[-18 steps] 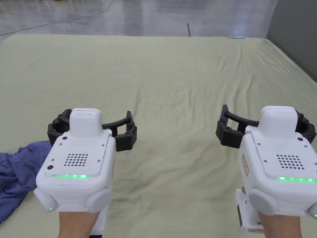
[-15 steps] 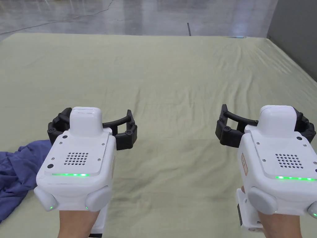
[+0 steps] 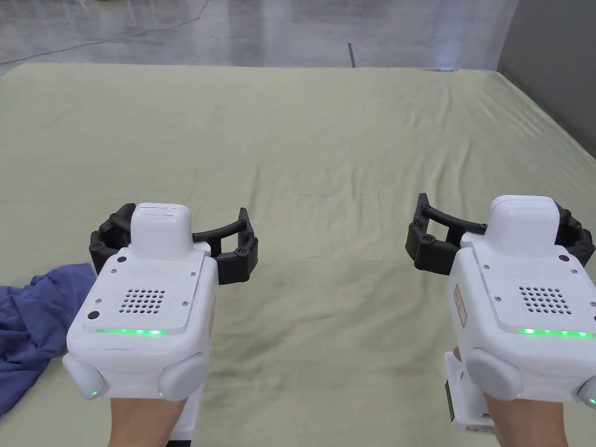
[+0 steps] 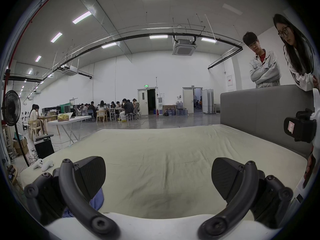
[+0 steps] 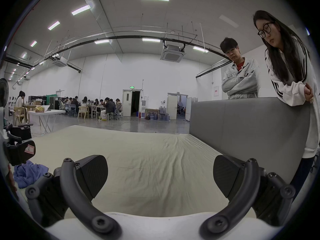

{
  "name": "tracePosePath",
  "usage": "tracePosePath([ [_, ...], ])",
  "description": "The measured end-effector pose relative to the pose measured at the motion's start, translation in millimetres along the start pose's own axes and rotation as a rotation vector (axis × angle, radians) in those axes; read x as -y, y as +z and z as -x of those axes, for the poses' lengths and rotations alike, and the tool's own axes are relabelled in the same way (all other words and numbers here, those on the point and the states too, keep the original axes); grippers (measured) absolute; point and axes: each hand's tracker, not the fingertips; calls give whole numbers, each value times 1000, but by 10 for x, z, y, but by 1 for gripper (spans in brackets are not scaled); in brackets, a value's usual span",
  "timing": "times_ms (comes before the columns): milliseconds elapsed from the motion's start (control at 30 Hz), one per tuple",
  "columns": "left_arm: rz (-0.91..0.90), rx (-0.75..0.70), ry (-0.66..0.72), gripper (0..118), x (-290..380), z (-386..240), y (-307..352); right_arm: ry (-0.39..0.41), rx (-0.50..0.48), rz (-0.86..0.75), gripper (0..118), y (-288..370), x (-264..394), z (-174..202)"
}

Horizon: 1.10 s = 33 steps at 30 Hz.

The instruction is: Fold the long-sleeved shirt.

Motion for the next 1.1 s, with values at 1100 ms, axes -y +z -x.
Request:
tracePosePath([
  [1100, 6, -6, 17, 118, 18, 1, 27, -23, -12, -7, 118, 58, 8, 0],
])
